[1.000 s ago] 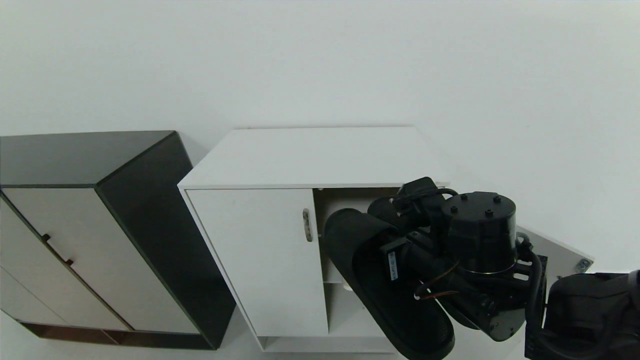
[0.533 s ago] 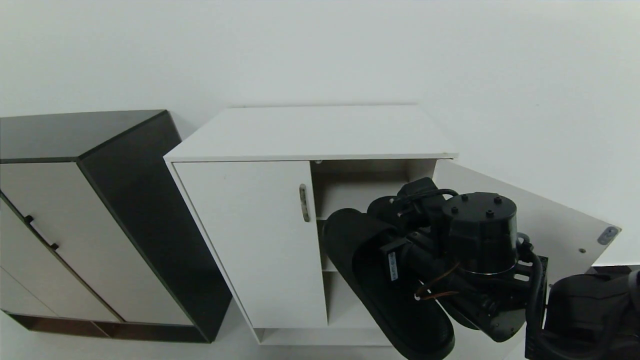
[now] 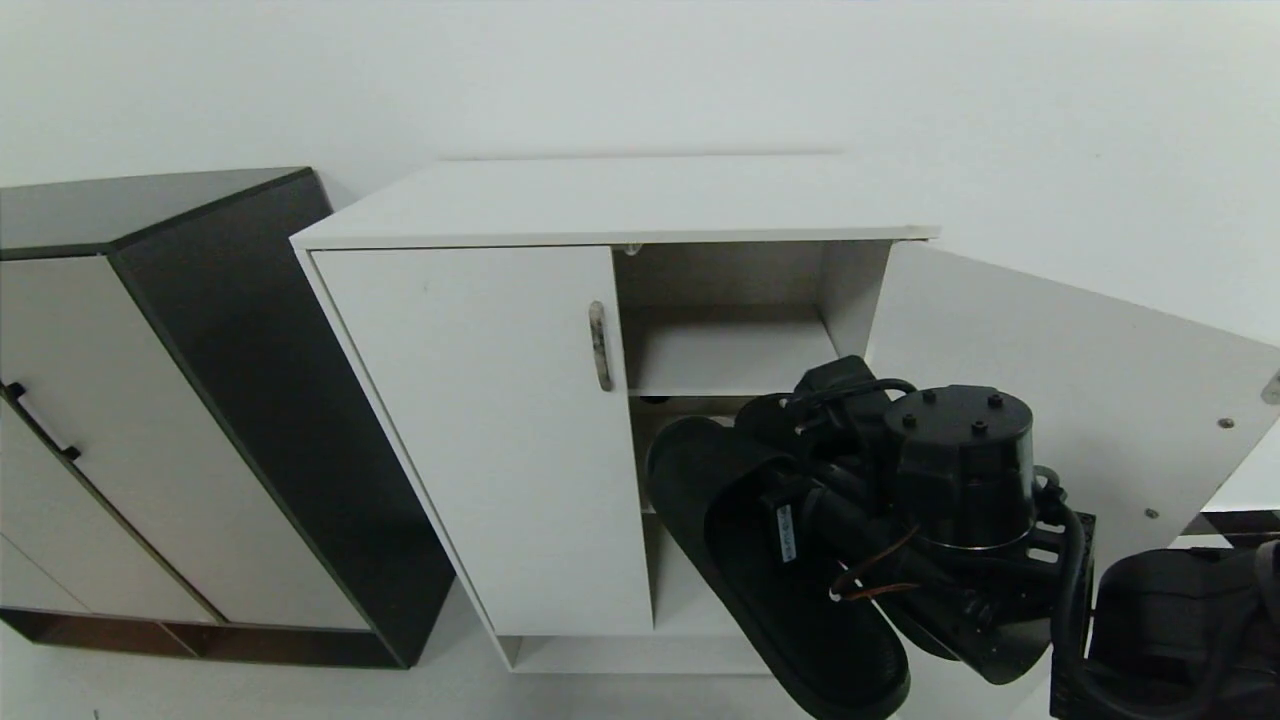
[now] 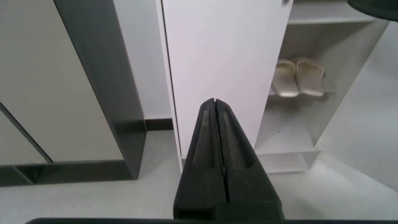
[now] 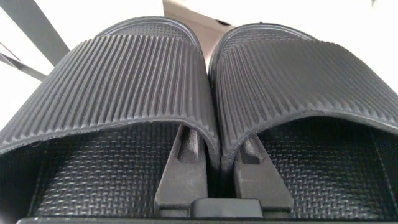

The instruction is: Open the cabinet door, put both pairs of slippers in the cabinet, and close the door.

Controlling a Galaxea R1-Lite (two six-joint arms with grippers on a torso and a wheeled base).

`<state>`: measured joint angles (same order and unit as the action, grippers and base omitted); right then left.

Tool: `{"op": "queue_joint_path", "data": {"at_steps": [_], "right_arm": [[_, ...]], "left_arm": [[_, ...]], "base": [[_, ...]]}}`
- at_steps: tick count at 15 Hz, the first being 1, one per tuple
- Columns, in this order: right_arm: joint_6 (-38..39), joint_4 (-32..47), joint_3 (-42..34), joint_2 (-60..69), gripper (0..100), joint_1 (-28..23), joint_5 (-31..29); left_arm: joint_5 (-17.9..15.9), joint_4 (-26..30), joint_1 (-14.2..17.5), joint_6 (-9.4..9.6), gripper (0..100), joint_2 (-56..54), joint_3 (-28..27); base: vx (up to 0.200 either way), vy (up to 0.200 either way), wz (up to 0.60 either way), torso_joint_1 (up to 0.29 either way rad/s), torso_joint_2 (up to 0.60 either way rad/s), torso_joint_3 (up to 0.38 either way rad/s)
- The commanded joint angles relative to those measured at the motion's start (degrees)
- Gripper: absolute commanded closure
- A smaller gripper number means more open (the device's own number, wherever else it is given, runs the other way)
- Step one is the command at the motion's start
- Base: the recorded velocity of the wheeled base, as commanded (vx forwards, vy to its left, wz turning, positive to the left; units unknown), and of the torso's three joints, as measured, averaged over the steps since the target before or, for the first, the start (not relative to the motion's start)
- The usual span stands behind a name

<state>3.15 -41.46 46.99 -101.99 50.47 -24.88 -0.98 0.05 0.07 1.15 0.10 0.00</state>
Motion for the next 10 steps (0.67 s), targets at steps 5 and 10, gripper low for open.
{"op": "queue_joint_path", "data": {"at_steps": [5, 10], "right_arm": [[0.02, -0.02, -0.32, -0.32, 100, -0.02, 0.01], [0.11, -0.02, -0.32, -0.67, 100, -0.02, 0.01]], "left_arm": [[0.01, 0.04, 0.01, 0.00, 100, -0.01, 0.00], [0.01, -0.05, 0.01, 0.00, 100, -0.01, 0.00]], "base": [[0.000, 0.000, 0.00, -0.093, 0.46, 0.353], [0.000, 0.000, 0.00, -0.026, 0.38, 0.351]]}}
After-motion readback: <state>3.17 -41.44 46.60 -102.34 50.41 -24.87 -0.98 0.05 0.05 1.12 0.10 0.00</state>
